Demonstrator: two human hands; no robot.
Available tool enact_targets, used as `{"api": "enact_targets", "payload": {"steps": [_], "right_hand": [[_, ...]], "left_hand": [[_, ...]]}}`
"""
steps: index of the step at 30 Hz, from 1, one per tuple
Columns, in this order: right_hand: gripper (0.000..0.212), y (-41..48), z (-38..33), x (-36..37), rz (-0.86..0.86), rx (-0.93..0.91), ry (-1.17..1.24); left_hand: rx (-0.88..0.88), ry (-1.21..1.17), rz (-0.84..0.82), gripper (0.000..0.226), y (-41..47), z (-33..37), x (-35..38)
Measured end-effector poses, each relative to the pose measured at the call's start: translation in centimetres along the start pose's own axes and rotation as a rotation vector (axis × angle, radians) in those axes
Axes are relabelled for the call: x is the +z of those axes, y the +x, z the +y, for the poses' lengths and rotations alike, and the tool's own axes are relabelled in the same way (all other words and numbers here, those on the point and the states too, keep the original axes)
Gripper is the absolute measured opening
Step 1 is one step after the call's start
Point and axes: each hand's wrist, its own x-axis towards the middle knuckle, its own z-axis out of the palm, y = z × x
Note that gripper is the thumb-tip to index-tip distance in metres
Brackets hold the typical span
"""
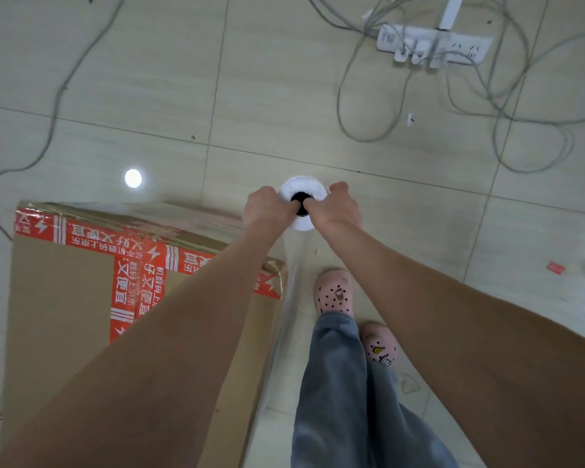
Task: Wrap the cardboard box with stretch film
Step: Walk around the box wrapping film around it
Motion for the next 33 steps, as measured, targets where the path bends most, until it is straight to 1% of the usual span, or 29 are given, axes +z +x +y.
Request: {"api": "enact_targets", "payload": {"steps": [2, 4, 8, 9, 11, 13, 16, 19, 22, 24, 26, 28, 29, 31, 33], "right_hand": [[0.057, 0.3, -0.2, 0.3, -0.061, 0.105, 0.124], [0.058, 0.5, -0.3, 0.6, -0.071, 0.113, 0.166], [0.047, 1.1, -0.5, 0.8, -0.039, 0.055, 0.100], [0.045, 1.2, -0.8, 0.8, -0.035, 0.038, 0.070], [0.040, 1.4, -1.5, 0.8, -0.035, -0.004, -0.002], [0.033, 1.6, -2.6, 0.8, -0.034, -0.044, -0.075], [0.031, 1.5, -4.5, 0.9, -0.013, -0.089, -0.159], [0.038, 1.6, -6.0, 1.6, 0.014, -0.172, -0.201], [0.047, 1.6, -7.5, 2.7, 0.008, -0.251, -0.165], [0.049, 1.5, -8.4, 3.7, -0.026, -0.249, -0.156], [0.048, 1.6, -8.9, 4.8, -0.082, -0.181, -0.148], [0.045, 1.6, -9.1, 5.7, -0.116, -0.107, -0.081], [0.044, 1.6, -9.3, 5.9, -0.113, -0.090, -0.053], [0.044, 1.8, -9.8, 5.9, -0.104, -0.108, -0.071], [0.042, 2.1, -10.4, 5.7, -0.125, -0.162, -0.157]], "left_hand": [[0.017, 0.039, -0.019, 0.024, 0.4, 0.2, -0.2], [0.099, 0.113, -0.020, 0.026, 0.7, 0.7, -0.3], [0.383, 0.325, 0.021, 0.039, 1.7, 2.0, -0.5], [0.424, 0.363, 0.040, 0.038, 2.0, 2.1, -0.6], [0.447, 0.416, 0.082, 0.029, 2.4, 2.2, -1.1], [0.411, 0.402, 0.106, 0.023, 2.9, 1.8, -1.9], [0.283, 0.272, 0.105, 0.021, 3.6, 0.8, -3.2], [0.168, 0.152, 0.117, 0.021, 4.0, -0.2, -4.2], [0.030, 0.014, 0.146, 0.029, 4.7, -2.0, -5.4], [-0.052, -0.099, 0.138, 0.034, 5.0, -3.2, -5.9], [-0.105, -0.179, 0.120, 0.035, 4.9, -3.9, -6.3], [-0.108, -0.162, 0.107, 0.034, 4.9, -4.2, -6.6], [-0.089, -0.106, 0.102, 0.032, 5.1, -4.2, -6.8], [-0.010, 0.035, 0.113, 0.030, 5.5, -3.7, -7.4], [0.103, 0.167, 0.140, 0.031, 6.0, -2.9, -7.9]]}}
